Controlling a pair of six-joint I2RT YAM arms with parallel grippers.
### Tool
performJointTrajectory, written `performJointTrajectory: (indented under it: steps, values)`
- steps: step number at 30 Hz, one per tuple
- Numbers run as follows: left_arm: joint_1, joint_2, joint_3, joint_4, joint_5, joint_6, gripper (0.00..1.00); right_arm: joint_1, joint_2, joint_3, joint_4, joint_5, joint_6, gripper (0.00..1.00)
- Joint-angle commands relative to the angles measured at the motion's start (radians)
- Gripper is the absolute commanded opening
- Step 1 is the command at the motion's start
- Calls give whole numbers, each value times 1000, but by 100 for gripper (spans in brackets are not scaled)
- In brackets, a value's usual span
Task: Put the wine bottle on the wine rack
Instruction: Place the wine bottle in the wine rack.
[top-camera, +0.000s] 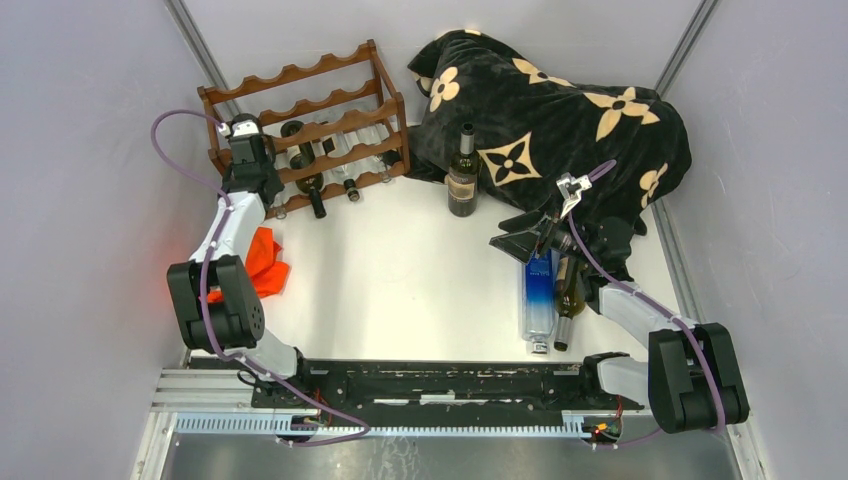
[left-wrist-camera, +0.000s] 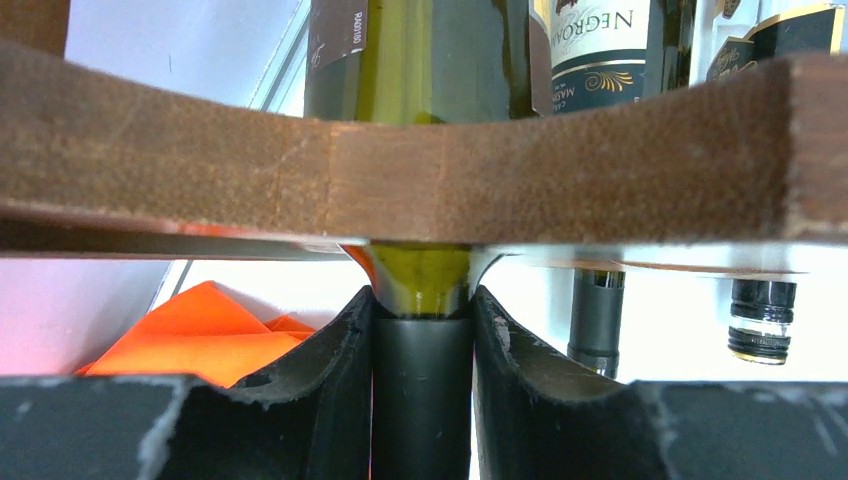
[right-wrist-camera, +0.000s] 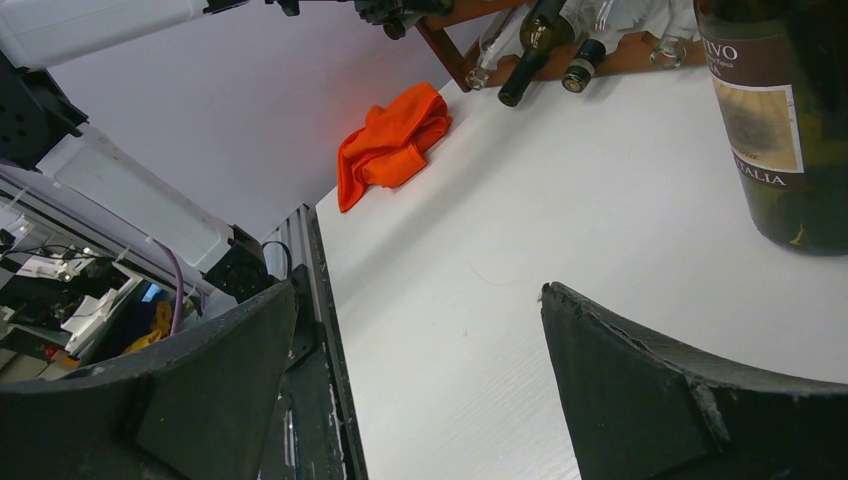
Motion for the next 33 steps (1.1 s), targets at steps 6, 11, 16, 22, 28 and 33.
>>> performJointTrajectory:
  steps: [6, 11, 16, 22, 28, 33]
  values:
    - [-3, -165, -112, 146, -12, 25, 2, -5, -22, 33, 73, -16, 4, 98]
    - [-4, -203, -148, 212, -8, 49, 2, -8, -23, 33, 73, -16, 4, 98]
    - [-2, -217, -179, 263, 6, 52, 2, -10, -21, 34, 73, -16, 3, 98]
    - [10, -236, -213, 369, 30, 35, 2, -11, -17, 31, 73, -16, 4, 98]
    - [44, -264, -241, 421, 75, 37, 2, -11, -13, 31, 82, -20, 14, 98]
    - [100, -251, -230, 436, 148, 39, 2, -11, -10, 27, 112, -28, 39, 98]
